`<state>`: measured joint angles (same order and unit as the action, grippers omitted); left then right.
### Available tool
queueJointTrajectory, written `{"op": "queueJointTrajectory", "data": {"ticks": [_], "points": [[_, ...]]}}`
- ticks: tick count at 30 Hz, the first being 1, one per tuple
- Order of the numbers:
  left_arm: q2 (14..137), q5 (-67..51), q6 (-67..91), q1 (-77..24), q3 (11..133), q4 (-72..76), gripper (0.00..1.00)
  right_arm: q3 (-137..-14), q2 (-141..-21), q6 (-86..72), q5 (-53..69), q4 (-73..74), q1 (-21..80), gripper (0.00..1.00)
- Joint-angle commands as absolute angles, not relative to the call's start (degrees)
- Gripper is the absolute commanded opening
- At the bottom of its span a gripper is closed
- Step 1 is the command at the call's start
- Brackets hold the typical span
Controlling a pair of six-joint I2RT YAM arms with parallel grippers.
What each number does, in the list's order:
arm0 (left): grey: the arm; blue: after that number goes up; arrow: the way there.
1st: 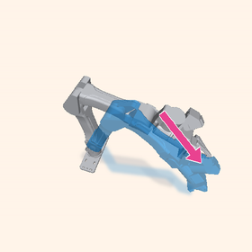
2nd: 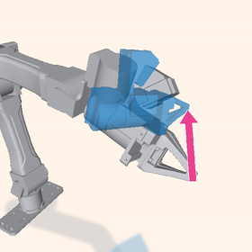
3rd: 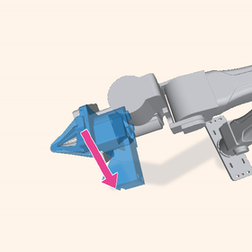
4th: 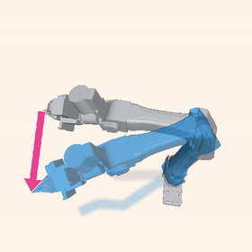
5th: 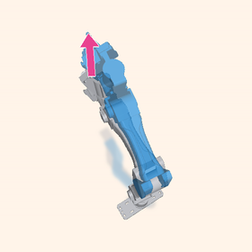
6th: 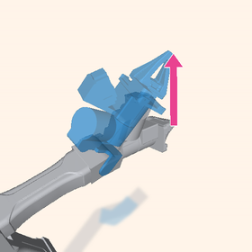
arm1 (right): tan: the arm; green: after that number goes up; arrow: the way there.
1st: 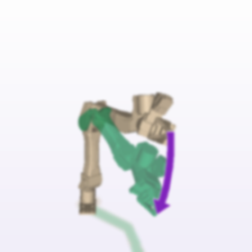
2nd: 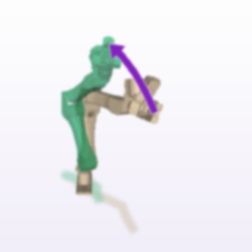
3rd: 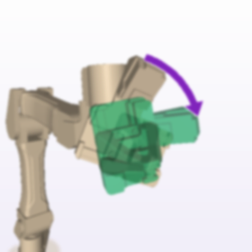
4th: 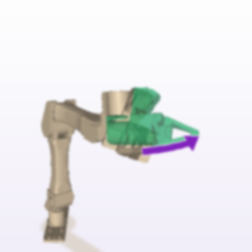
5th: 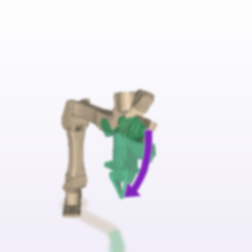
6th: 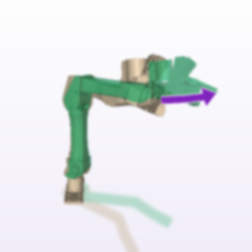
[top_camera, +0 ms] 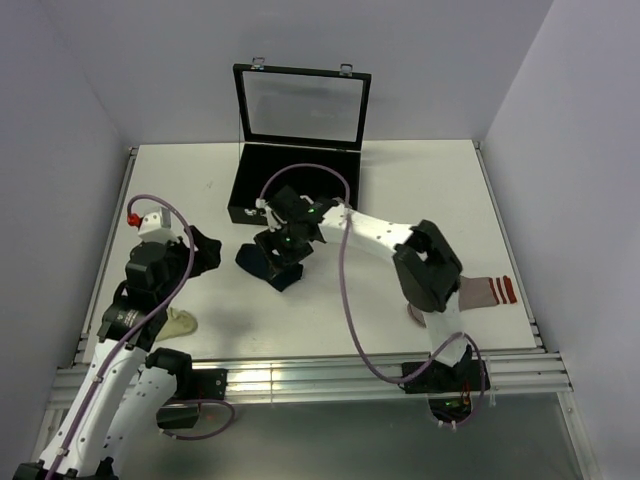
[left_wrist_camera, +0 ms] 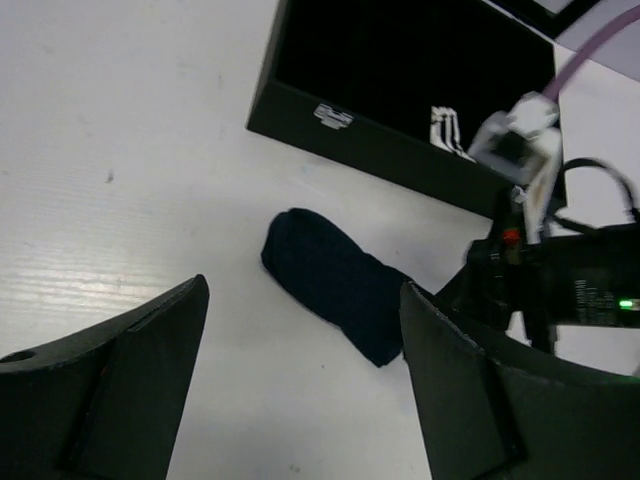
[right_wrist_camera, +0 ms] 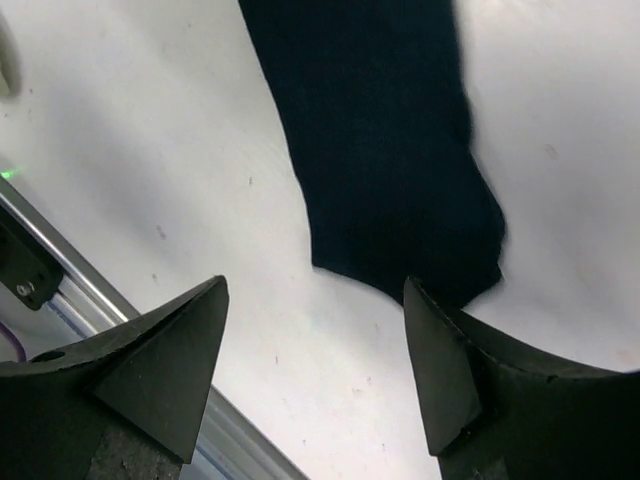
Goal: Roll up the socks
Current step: Move the sock to the center of the board, then roll the sock at the center of the board.
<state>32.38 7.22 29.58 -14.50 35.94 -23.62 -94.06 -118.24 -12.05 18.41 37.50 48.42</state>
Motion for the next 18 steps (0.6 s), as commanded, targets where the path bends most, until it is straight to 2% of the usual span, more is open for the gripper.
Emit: {"op": "queueJointTrajectory", "data": {"ticks": [1, 5, 7, 12, 14, 18], "points": [[34.1, 1.6, 28.7, -15.7, 35.7, -19.7, 0.82, -88.0, -104.9, -13.6, 11.7, 32.6, 48.0, 0.78], [38.8, -3.0, 28.1, -16.9, 36.3, -17.9, 0.79, -72.4, -90.1, -18.9, 2.4, 26.8, 46.4, 0.78], [42.7, -2.9, 28.5, -20.4, 36.1, -16.4, 0.78, -66.3, -84.5, -21.5, 1.4, 22.6, 44.2, 0.77], [53.4, 10.2, 27.9, -38.4, 39.6, -15.4, 0.76, -48.8, -65.9, -25.4, 3.9, 17.9, 36.1, 0.77], [59.0, 11.5, 28.1, -41.4, 40.8, -14.7, 0.75, -43.1, -58.4, -26.4, 4.4, 17.3, 31.7, 0.76], [66.9, 15.3, 25.2, -49.5, 43.1, -11.6, 0.67, -36.9, -49.1, -26.4, 3.8, 17.3, 29.5, 0.75]]}}
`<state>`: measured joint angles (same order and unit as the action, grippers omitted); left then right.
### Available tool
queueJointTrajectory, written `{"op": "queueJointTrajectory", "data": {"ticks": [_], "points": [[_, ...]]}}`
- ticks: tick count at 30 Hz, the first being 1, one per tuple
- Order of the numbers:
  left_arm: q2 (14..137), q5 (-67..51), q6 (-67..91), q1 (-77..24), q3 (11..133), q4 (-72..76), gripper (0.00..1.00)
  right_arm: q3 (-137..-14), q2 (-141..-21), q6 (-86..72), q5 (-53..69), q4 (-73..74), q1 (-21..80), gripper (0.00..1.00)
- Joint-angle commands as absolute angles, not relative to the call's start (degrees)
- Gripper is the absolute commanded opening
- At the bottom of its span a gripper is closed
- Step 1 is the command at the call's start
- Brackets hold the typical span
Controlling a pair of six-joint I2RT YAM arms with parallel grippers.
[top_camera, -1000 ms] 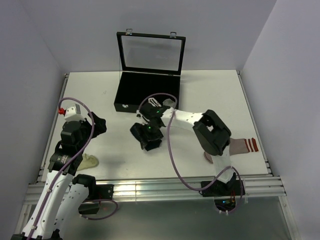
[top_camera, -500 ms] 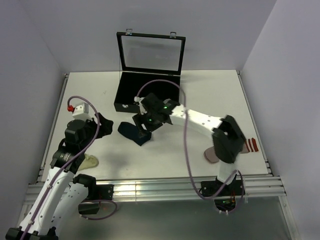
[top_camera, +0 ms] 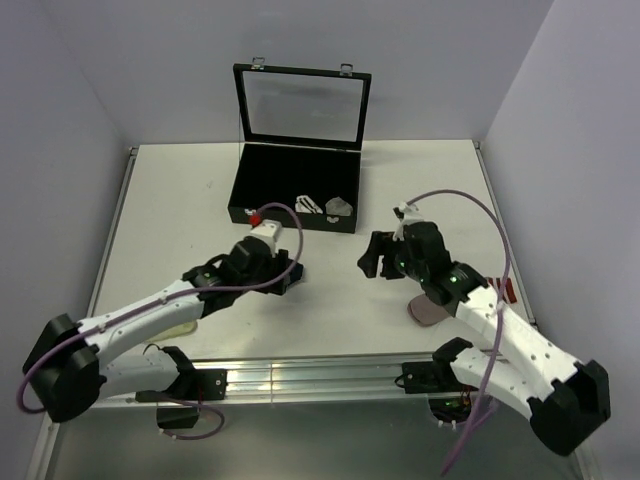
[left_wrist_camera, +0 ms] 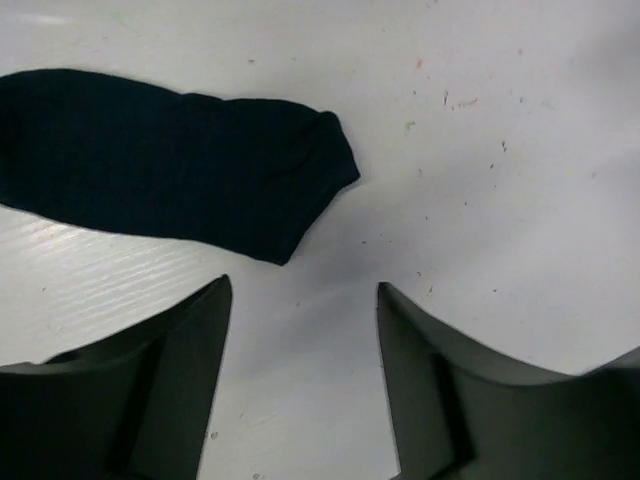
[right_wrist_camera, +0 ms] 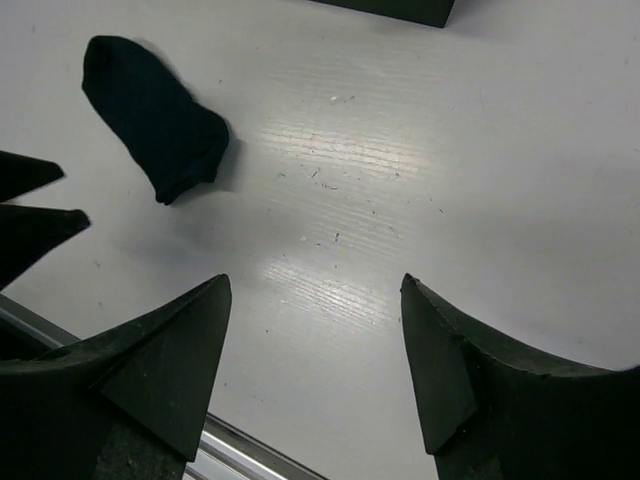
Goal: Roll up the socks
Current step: Roll the sock at the center of the board.
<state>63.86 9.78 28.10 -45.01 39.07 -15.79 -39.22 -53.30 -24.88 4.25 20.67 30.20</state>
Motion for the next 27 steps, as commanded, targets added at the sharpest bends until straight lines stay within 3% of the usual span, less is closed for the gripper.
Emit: {"op": "queueJointTrajectory", "data": {"ticks": [1, 6, 13, 20, 27], "points": [[70.1, 16.9, 24.6, -50.8, 43.6, -11.5, 0.62, -36.2, -47.2, -26.3, 3.6, 17.5, 29.4, 0.75], [77.5, 19.6, 21.1, -57.0, 44.4, -8.3, 0.47, -33.2, -44.9, -26.7, 3.9, 18.4, 28.1, 0.75], [85.7, 23.5, 16.5, -57.7, 46.8, -7.6, 0.39, -33.9, -47.7, -26.9, 5.5, 17.3, 27.9, 0.75], [90.5, 25.1, 16.0, -57.7, 50.1, -9.7, 0.41, -34.9, -49.4, -26.1, 6.0, 16.8, 27.8, 0.75], [90.6, 28.3, 18.6, -57.6, 51.2, -13.8, 0.51, -34.3, -50.0, -25.9, 6.6, 15.7, 27.7, 0.75]]}}
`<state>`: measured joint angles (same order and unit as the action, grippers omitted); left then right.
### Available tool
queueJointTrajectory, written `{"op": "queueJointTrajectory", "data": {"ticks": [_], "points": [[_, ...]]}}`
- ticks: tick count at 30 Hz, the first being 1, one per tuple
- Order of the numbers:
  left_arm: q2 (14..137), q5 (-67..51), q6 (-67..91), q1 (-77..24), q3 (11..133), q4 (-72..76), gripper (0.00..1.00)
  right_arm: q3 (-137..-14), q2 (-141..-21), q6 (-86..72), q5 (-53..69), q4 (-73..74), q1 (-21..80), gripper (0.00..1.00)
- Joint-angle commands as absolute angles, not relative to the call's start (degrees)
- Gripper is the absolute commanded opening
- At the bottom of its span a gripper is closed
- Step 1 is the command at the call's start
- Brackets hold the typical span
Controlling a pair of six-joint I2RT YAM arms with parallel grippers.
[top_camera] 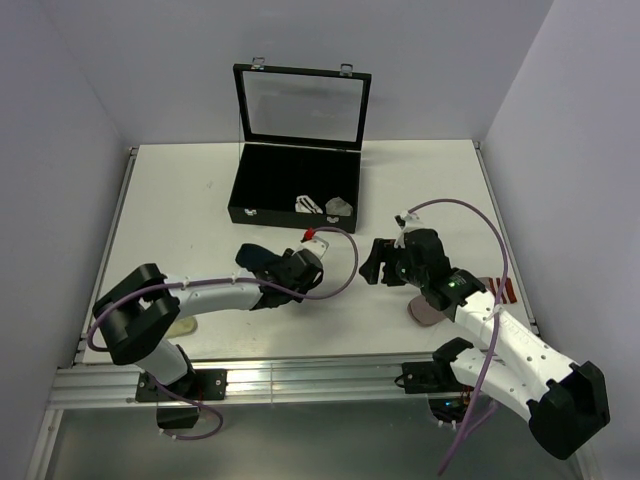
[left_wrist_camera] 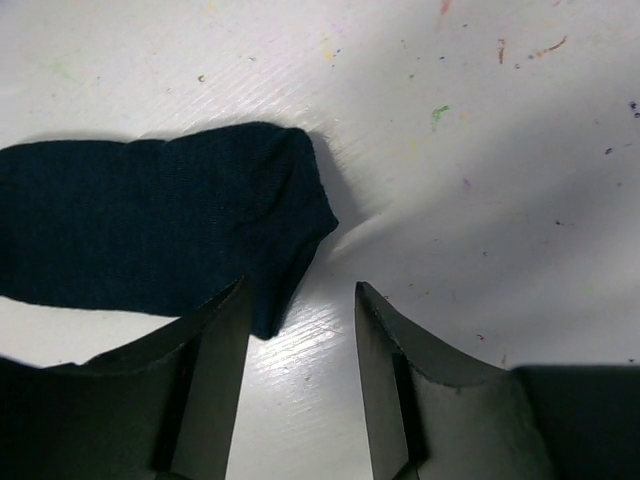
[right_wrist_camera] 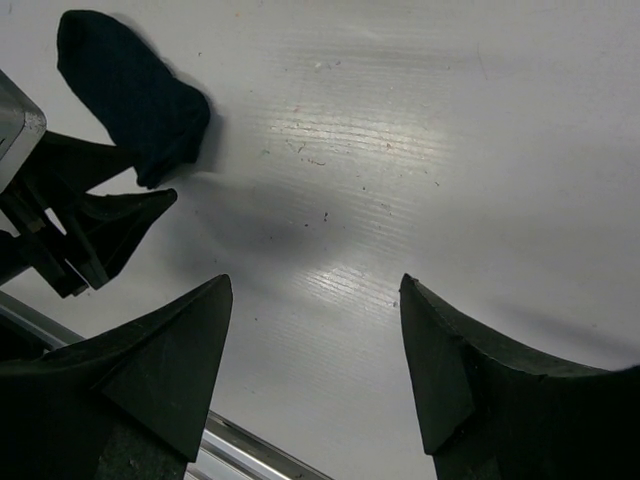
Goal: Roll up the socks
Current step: Roll the sock at the center of the board.
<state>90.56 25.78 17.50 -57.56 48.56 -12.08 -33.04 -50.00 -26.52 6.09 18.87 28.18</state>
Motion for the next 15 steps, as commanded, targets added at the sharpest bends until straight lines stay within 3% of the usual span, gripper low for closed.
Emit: {"op": "queueJointTrajectory", "data": {"ticks": [1, 10, 15], "points": [[91.7, 28.5, 19.3, -57.4, 51.6, -14.3, 0.51, -34.2, -50.2, -25.8, 6.7, 15.6, 27.6, 0.75], [97.7, 23.8, 21.1, -54.3, 54.8, -17.0, 0.50, -34.0, -49.7, -23.9, 7.2, 16.4, 27.2, 0.75], [100.0, 15.1, 22.4, -54.1, 56.0, -17.1, 0.50, -33.2, -49.2, -23.8, 6.8, 17.1, 27.2, 0.75]]}}
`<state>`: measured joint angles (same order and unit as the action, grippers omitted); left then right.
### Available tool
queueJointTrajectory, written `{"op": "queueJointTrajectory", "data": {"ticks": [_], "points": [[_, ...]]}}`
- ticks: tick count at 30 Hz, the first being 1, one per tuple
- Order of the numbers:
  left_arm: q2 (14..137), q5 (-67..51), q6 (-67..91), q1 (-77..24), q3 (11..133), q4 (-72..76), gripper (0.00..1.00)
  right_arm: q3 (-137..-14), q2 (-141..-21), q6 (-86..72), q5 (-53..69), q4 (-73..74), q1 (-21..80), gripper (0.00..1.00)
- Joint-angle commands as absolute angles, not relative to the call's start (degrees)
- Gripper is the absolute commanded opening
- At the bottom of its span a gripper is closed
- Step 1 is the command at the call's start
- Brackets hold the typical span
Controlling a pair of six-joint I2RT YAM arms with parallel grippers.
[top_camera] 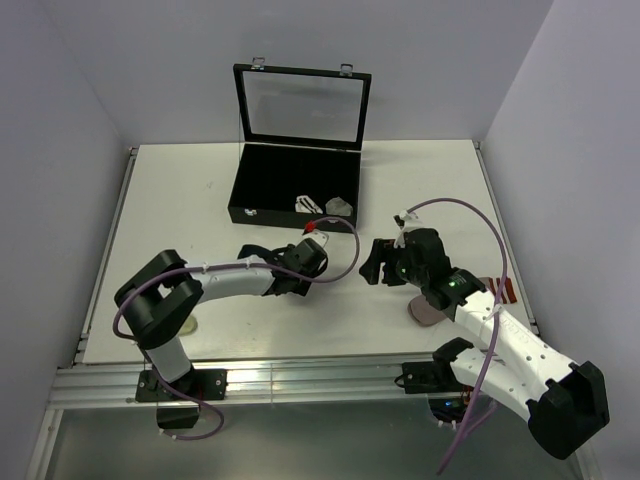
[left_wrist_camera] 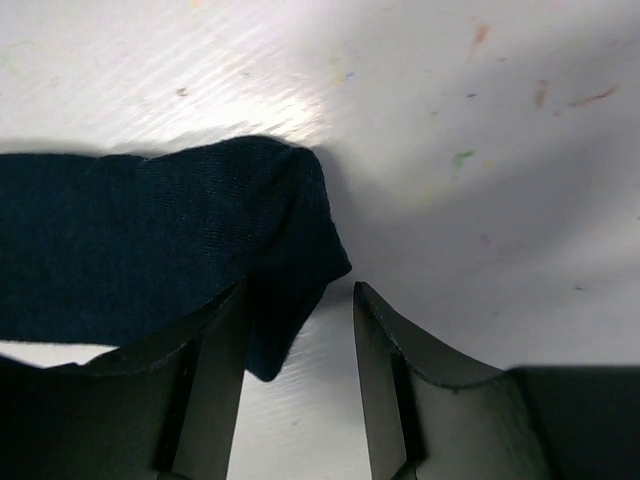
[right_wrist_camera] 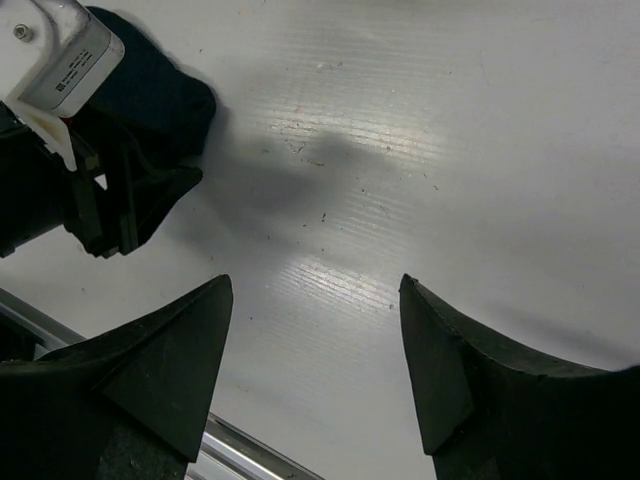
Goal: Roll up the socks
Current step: Roll the sock at the center of the board.
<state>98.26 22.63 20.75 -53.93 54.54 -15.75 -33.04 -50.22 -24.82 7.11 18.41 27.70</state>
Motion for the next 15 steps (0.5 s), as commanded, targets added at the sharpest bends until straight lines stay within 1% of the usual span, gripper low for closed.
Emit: {"op": "queueJointTrajectory", "data": {"ticks": [1, 3, 7, 11, 15], "points": [[100.5, 14.0, 23.4, -54.2, 56.2, -17.1, 0.50, -33.0, -49.0, -23.9, 6.6, 17.1, 27.2, 0.75], [100.5, 10.9, 24.5, -55.5, 57.1, -16.9, 0.49, -32.7, -48.9, -23.9, 6.2, 17.4, 27.0, 0.75], [100.2, 9.9, 28.6, -58.6, 58.4, -17.1, 0.49, -33.0, -49.1, -23.5, 5.5, 18.1, 26.6, 0.75], [98.0, 13.4, 30.8, -59.2, 58.7, -17.3, 0.49, -33.0, -49.0, -23.3, 5.3, 18.2, 26.5, 0.75], [97.1, 16.3, 29.2, -59.8, 59.1, -18.0, 0.49, -33.1, -49.0, -23.6, 5.4, 18.2, 26.5, 0.75]]}}
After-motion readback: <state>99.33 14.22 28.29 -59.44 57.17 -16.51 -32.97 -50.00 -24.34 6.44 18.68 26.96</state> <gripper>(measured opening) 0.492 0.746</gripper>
